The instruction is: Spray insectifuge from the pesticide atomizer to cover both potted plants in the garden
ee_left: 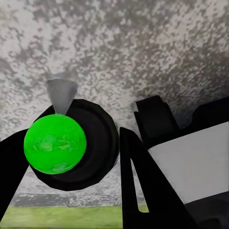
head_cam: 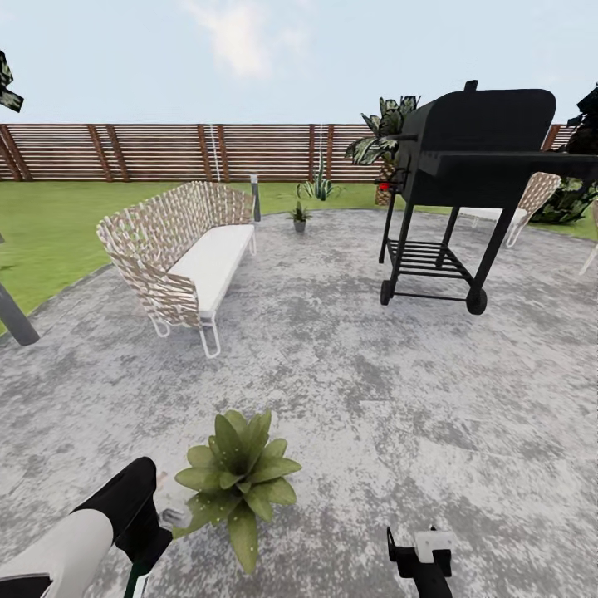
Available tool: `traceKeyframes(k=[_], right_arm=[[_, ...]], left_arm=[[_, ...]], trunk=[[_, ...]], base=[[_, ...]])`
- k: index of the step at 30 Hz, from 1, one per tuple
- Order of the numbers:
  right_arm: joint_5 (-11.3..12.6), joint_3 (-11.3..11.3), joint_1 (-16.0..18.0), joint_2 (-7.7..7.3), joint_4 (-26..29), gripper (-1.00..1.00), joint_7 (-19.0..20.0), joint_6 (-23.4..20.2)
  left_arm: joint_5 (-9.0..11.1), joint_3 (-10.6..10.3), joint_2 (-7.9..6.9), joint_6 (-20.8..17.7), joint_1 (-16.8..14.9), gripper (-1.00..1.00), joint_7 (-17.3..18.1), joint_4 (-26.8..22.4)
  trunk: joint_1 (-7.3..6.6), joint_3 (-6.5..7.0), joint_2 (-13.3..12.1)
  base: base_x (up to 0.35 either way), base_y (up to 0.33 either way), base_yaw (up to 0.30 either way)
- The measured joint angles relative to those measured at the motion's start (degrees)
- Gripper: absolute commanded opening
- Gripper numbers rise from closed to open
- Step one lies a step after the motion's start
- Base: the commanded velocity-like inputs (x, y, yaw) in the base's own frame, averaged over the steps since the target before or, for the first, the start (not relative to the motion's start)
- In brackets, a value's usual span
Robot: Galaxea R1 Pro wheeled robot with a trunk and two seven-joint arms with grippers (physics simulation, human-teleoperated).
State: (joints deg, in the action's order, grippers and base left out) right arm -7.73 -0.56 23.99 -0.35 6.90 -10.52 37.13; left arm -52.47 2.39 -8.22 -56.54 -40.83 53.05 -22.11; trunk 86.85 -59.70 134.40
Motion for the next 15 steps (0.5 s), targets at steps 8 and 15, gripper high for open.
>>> traceKeyframes(k=[8,15], right_arm=[[0.0,0.0,0.0,0.02,0.0,1.0,0.0,0.0],[0.0,0.0,0.0,0.02,0.0,1.0,0.0,0.0]], left_arm=[[-0.2,0.0,-0.15,-0.1,0.0,-1.0,0.0,-0.1],[-0.2,0.0,-0.39,0.0,1.9,-1.0,-0.1,1.2]], trunk=[[0.0,0.0,0.0],[0.0,0.0,0.0]], base=[[0.041,0.129,0.0],[0.004,0.014,0.0]])
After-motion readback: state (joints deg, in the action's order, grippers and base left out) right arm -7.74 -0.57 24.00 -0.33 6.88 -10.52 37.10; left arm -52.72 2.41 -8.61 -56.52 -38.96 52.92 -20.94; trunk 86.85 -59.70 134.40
